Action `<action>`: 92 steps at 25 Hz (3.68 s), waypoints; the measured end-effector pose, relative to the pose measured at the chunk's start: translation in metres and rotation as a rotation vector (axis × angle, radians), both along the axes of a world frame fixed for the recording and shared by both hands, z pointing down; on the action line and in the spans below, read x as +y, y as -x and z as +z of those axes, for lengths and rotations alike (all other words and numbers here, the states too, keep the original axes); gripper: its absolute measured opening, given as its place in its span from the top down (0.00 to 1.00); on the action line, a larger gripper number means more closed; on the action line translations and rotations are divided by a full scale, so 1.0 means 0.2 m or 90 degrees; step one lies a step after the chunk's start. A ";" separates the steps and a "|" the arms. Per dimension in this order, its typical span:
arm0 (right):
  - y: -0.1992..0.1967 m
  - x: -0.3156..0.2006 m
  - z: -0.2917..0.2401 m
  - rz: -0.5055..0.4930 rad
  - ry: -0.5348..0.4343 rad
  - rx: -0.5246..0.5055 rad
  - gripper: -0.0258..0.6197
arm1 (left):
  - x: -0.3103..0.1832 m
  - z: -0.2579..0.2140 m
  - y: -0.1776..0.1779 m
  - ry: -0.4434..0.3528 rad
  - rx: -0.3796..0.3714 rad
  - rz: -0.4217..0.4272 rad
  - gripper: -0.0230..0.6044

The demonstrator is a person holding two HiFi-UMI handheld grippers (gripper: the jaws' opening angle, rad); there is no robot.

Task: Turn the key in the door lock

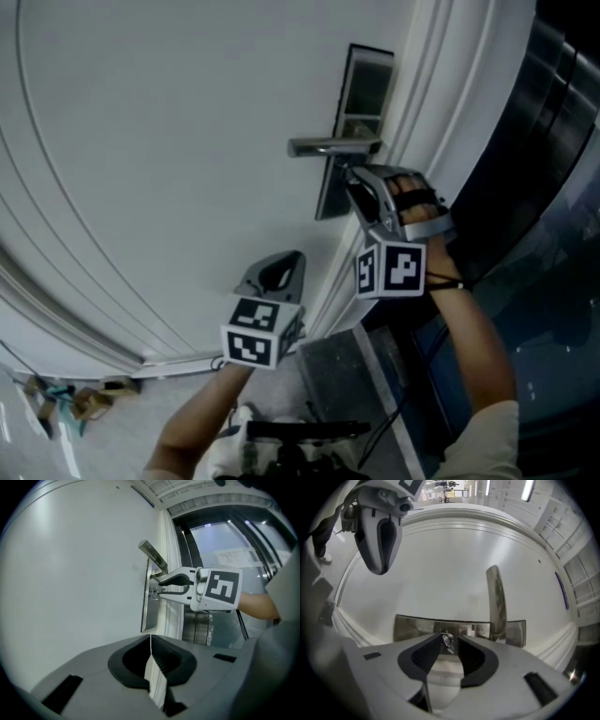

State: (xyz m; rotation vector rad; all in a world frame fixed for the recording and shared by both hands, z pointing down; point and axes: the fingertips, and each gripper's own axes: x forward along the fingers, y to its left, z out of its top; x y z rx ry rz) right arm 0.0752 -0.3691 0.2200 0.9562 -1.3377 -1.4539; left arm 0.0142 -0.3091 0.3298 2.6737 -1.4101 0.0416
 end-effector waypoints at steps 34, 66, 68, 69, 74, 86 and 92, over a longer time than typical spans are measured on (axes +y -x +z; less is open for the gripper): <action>-0.01 -0.06 -0.03 0.021 0.122 -0.280 0.87 | 0.00 -0.07 -0.05 -0.016 -0.001 0.016 0.93; -0.09 -0.08 -0.09 -0.141 0.576 -1.342 0.90 | 0.02 -0.04 -0.01 -0.014 -0.002 0.005 0.93; -0.09 -0.08 -0.09 -0.156 0.604 -1.404 0.89 | 0.02 -0.04 -0.01 -0.015 -0.002 0.005 0.93; -0.10 -0.08 -0.08 -0.163 0.615 -1.433 0.89 | 0.02 -0.04 -0.01 -0.016 -0.003 0.004 0.93; -0.11 -0.09 -0.07 -0.207 0.666 -1.580 0.88 | 0.02 -0.04 0.00 -0.018 -0.005 0.001 0.93; -0.12 -0.10 -0.06 -0.320 0.790 -1.795 0.87 | 0.03 -0.04 0.00 -0.022 -0.007 -0.001 0.93; -0.11 -0.09 -0.06 -0.328 0.786 -1.757 0.87 | 0.03 -0.04 0.01 -0.020 -0.006 -0.002 0.93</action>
